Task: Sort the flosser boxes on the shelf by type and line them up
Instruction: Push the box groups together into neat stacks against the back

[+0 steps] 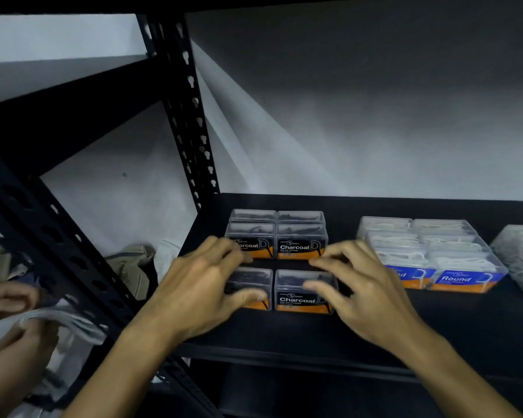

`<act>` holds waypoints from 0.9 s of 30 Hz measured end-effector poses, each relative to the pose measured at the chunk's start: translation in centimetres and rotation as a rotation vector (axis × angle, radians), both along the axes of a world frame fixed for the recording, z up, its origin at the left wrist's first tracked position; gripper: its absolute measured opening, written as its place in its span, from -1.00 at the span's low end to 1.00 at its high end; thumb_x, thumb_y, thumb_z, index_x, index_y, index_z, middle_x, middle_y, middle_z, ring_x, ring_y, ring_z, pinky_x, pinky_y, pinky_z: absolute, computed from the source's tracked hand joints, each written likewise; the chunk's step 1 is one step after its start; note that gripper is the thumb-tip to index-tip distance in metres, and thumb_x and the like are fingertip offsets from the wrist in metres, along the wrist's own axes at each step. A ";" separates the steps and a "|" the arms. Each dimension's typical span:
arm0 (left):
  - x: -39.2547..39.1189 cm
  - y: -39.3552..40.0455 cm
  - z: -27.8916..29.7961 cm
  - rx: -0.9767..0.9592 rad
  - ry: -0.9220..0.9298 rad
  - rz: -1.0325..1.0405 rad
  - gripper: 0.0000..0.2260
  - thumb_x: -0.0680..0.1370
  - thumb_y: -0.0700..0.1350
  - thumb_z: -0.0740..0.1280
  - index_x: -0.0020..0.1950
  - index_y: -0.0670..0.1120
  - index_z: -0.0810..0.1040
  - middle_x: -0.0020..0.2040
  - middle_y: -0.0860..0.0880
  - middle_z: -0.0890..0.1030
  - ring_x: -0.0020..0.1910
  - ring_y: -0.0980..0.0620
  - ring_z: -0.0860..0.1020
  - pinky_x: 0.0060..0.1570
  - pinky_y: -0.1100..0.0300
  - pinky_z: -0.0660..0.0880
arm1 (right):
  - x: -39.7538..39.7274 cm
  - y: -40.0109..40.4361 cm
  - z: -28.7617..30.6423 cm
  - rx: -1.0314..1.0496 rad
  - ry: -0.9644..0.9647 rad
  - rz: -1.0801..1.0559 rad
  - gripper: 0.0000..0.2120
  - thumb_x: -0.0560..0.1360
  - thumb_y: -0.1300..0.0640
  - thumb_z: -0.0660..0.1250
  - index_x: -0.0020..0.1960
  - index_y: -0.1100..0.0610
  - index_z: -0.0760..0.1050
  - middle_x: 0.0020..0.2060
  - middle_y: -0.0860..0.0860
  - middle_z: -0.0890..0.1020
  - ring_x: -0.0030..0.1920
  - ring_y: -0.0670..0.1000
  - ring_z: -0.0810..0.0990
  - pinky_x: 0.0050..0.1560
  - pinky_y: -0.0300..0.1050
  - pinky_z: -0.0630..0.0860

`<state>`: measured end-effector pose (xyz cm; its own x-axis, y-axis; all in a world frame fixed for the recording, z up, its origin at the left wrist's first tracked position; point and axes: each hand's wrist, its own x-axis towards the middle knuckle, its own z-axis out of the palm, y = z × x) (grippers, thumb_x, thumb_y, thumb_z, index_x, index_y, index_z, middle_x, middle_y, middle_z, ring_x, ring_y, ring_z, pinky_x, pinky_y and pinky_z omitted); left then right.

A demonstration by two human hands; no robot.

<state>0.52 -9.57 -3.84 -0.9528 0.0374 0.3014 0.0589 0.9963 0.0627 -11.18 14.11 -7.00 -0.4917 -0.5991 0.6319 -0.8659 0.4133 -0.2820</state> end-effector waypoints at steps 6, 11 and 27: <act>1.5 0.6 -1.9 -0.024 -0.012 0.028 -0.40 0.31 0.13 0.53 0.29 -0.01 0.48 0.20 0.07 0.45 0.16 0.06 0.45 -0.03 0.12 0.57 | 1.2 0.2 -2.1 0.178 0.101 -0.010 -0.47 0.36 -0.23 0.39 0.18 0.10 0.55 0.09 0.00 0.52 0.13 -0.02 0.43 -0.13 -0.24 0.47; 1.1 1.0 -2.4 -0.038 0.018 0.083 -0.39 0.31 -0.02 0.57 0.30 -0.05 0.46 0.19 0.00 0.45 0.15 0.02 0.43 -0.30 0.15 0.59 | 1.6 -0.5 -2.5 0.157 0.106 -0.036 -0.41 0.27 0.04 0.57 0.23 0.14 0.47 0.09 0.03 0.46 0.11 0.00 0.43 -0.31 -0.24 0.54; -2.1 1.5 -4.0 -0.020 0.115 0.215 -0.39 0.30 -0.21 0.58 0.32 -0.14 0.49 0.21 -0.12 0.48 0.15 -0.10 0.52 -0.57 0.18 0.49 | 0.9 -2.4 -3.3 0.110 0.117 -0.206 -0.51 0.30 0.17 0.55 0.19 0.20 0.54 0.14 0.13 0.52 0.21 0.08 0.42 -0.36 -0.17 0.57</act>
<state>-1.57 -8.06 -7.79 -0.8990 -0.1560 0.4093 -0.1495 0.9876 0.0481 -10.24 11.66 -10.30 -0.5382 -0.5621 0.6280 -0.7842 0.6070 -0.1287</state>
